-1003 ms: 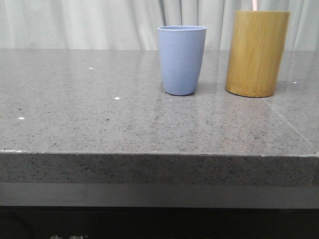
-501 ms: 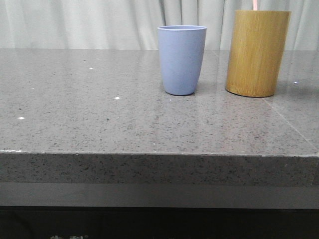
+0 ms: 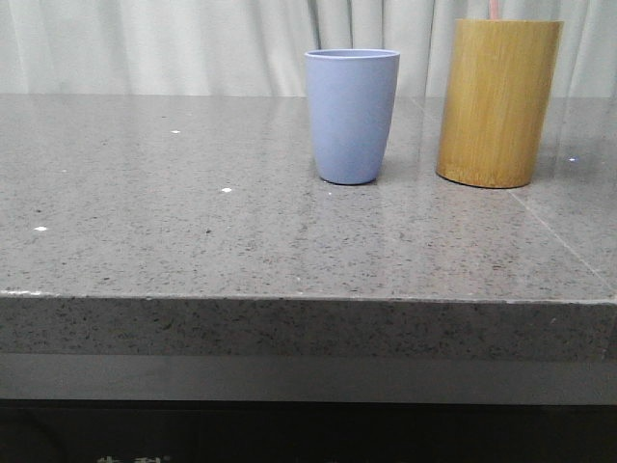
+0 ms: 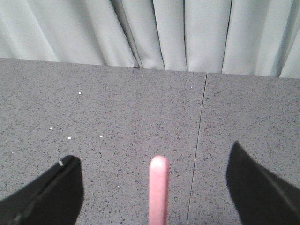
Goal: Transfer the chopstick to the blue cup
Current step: 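Grasp the pink stick with the right gripper and lift it out, then carry the pink stick over the blue cup, lower it in, release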
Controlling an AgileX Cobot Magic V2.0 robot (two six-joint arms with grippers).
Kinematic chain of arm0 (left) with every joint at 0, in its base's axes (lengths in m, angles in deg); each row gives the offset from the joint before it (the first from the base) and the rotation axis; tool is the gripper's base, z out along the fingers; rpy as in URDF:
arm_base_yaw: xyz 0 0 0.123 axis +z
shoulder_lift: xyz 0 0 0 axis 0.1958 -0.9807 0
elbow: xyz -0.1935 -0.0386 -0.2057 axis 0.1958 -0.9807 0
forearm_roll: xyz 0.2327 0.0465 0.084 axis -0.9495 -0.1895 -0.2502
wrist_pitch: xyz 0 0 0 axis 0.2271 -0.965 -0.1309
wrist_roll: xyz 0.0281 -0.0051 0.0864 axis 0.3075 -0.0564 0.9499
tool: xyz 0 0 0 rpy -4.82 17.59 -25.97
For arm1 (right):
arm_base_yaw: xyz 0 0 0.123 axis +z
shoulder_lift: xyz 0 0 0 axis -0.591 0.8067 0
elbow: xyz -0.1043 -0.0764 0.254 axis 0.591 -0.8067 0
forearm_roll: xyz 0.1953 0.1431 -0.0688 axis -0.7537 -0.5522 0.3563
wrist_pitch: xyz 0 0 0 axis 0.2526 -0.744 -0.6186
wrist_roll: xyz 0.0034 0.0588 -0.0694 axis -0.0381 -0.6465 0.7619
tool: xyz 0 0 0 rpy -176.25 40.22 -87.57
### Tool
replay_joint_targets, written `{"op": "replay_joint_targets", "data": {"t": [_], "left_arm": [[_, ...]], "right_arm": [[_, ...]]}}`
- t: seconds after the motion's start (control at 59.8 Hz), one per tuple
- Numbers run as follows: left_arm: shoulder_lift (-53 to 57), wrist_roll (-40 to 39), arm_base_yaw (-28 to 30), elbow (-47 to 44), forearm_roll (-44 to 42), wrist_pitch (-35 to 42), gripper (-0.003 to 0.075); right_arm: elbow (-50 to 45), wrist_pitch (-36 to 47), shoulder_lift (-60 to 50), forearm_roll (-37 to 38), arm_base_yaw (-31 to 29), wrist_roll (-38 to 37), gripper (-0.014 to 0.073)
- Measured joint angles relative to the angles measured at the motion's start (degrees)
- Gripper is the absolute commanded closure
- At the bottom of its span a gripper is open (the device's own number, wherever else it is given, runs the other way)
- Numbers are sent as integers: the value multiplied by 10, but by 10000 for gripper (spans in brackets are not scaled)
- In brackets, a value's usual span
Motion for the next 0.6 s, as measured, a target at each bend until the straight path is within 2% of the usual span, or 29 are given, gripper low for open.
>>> {"op": "replay_joint_targets", "data": {"t": [0.167,0.267,0.384,0.602], "left_arm": [[0,0,0,0,0,0,739],[0,0,0,0,0,0,739],[0,0,0,0,0,0,739],[0,0,0,0,0,0,739]], "right_arm": [[3,0,2,1,-14,0,453],[3,0,2,1,-18,0,558],[3,1,2,1,-18,0,600],[3,2,-3,1,-11,0,601]]}}
